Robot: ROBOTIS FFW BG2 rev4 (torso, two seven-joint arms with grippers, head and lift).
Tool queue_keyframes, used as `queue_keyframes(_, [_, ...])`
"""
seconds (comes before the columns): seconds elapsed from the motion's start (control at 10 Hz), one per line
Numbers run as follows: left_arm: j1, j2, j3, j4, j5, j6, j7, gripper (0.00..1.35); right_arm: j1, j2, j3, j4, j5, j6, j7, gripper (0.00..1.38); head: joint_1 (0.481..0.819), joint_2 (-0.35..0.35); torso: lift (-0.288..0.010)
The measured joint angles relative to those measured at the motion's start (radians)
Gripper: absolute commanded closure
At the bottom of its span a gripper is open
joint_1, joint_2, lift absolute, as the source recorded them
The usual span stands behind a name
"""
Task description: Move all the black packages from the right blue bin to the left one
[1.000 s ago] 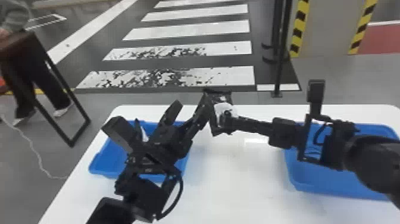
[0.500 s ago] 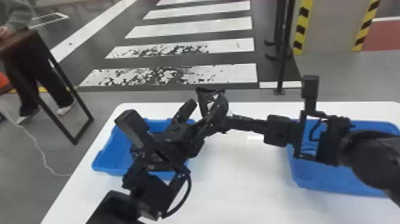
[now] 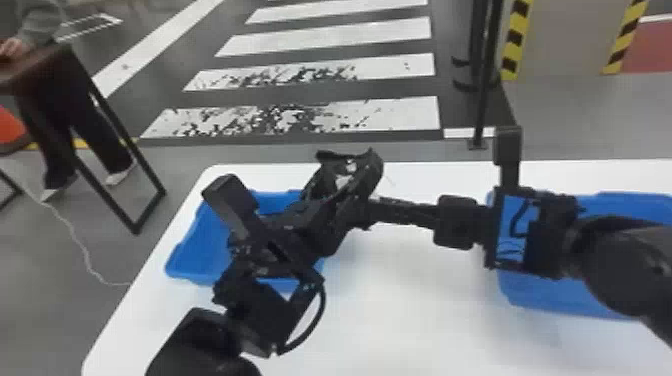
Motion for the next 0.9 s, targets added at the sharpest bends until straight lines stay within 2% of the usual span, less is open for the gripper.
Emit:
queue_keyframes(0.1, [0.002,-0.002,0.006,0.000,0.000,0.004,0.000,1.03,-0.002,0.000,-0.001,0.000,-0.004,-0.006,0.000,1.16,0.679,0.248,-0.140])
queue_keyframes(0.2, [0.003,-0.002,0.009,0.000,-0.006,0.006,0.000,1.23,-0.003,0.000,-0.002,0.003,-0.009,-0.013,0.000,1.16,0.676,0.249,-0.140])
queue_keyframes(0.4, [0.003,-0.004,0.017,0.000,-0.027,-0.002,-0.001,1.21,-0.004,-0.001,-0.004,0.006,-0.014,-0.024,0.000,1.15,0.672,0.252,-0.140])
queue_keyframes(0.5, [0.002,-0.005,0.021,0.000,-0.046,-0.008,0.000,1.21,-0.004,-0.001,-0.006,0.009,-0.014,-0.029,-0.002,1.00,0.668,0.254,-0.140])
queue_keyframes(0.6, [-0.004,-0.006,0.032,0.001,-0.073,-0.017,0.006,1.21,-0.001,-0.001,-0.009,0.011,-0.009,-0.032,-0.005,0.57,0.663,0.258,-0.140])
queue_keyframes(0.7, [-0.022,-0.012,0.055,0.025,-0.130,-0.034,0.029,1.21,0.014,-0.003,-0.023,0.012,0.012,-0.032,-0.007,0.23,0.659,0.271,-0.140])
queue_keyframes(0.8, [-0.055,-0.024,0.096,0.091,-0.230,-0.069,0.060,1.21,0.038,-0.004,-0.049,0.015,0.029,-0.032,-0.009,0.09,0.657,0.297,-0.140])
queue_keyframes(0.9, [-0.091,-0.038,0.149,0.179,-0.353,-0.098,0.090,1.21,0.064,-0.005,-0.083,0.019,0.040,-0.032,-0.009,0.12,0.658,0.312,-0.140])
